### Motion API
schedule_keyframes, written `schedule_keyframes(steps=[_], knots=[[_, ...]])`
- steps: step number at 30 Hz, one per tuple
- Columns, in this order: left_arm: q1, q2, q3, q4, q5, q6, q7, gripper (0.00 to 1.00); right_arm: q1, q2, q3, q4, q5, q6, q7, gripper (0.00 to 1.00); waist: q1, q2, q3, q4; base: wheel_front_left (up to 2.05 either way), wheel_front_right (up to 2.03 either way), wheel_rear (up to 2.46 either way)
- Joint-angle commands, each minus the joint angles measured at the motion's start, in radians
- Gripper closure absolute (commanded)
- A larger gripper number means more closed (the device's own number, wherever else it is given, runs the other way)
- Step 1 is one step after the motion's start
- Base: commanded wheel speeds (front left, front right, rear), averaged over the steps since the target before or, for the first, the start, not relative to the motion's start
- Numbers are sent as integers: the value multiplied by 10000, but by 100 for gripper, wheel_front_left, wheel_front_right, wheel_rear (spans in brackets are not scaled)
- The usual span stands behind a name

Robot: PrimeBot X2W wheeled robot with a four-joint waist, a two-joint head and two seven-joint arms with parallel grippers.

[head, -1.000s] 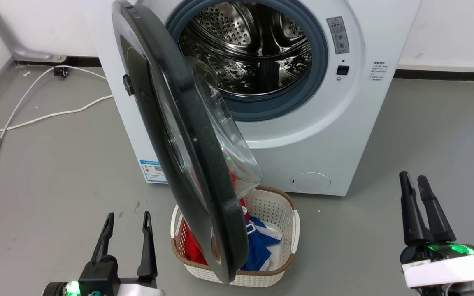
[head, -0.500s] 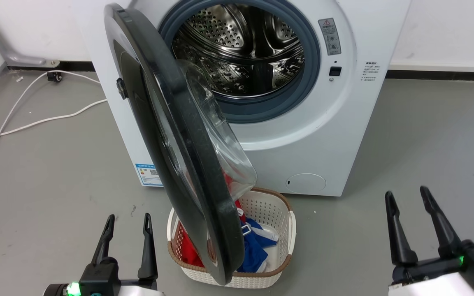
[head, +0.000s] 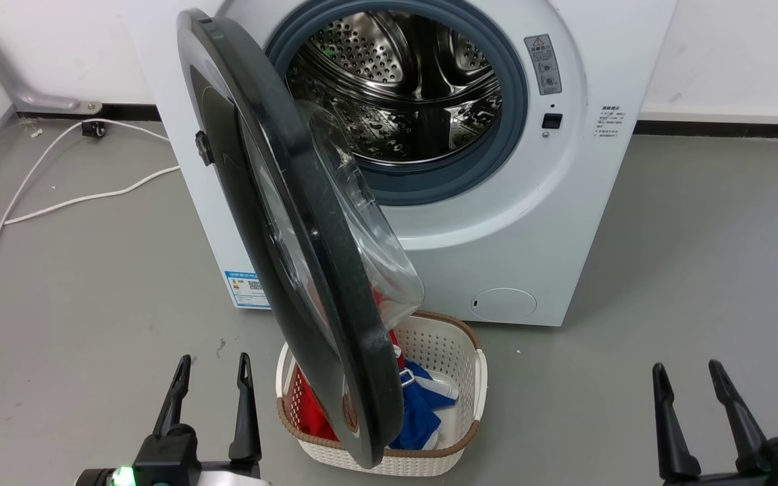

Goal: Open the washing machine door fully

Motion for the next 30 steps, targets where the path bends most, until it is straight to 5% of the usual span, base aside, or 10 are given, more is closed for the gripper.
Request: schedule_keyframes(steps=[1,6,8,19,30], knots=[[86,2,-6,1,-31,10,-27,0,194,34,-1,10,24,1,-20,0,0,0,5,6,0,0,0],[97,2,20,84,-186,85,-27,0,286,34,55,62,158,1,-21,0,0,0,52,-4,0,0,0],[67,2,28,67,-235,132,-27,100,242,34,67,76,110,1,-21,0,0,0,54,5,0,0,0],[-359,81,363,-345,188,293,-27,100,73,34,81,159,153,1,-21,0,0,0,5,119,0,0,0],[-1392,625,248,-2988,943,602,-26,100,47,33,48,124,171,1,-21,0,0,0,24,113,0,0,0]])
